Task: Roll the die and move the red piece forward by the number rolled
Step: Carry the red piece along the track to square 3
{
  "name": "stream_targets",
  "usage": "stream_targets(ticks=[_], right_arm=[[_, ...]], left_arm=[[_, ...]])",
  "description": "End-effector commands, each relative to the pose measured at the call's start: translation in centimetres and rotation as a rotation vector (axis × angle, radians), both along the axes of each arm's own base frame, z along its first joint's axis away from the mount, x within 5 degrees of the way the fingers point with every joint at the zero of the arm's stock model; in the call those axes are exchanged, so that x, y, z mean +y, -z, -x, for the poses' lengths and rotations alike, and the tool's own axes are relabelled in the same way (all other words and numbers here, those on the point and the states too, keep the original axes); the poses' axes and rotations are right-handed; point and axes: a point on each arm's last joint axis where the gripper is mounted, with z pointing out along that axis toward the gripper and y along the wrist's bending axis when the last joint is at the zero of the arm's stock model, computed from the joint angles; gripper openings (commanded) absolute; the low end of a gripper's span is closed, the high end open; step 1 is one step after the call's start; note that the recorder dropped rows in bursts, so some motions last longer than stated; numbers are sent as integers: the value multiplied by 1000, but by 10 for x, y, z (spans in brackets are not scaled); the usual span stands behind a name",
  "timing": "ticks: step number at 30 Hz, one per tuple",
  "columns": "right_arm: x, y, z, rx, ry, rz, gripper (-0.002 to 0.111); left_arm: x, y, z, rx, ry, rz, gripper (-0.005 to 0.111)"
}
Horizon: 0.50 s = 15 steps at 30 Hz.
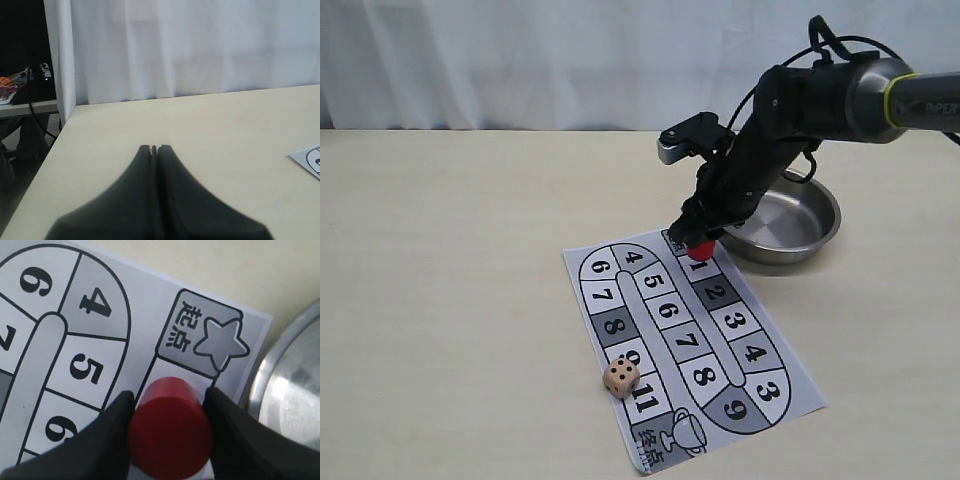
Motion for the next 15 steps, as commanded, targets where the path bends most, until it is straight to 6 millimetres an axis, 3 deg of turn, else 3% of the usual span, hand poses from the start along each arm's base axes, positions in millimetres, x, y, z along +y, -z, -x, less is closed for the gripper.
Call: stream_targets(ticks=[1,7,15], right_arm=[[1,5,-3,-24,2,-8,4],[2,38,-4,41,-10,9,4],[1,25,-3,26,-20,12,4]], left_arm=[[0,0,0,-11,0,9,0],[0,0,0,-11,0,9,0],[0,0,0,-11,0,9,0]])
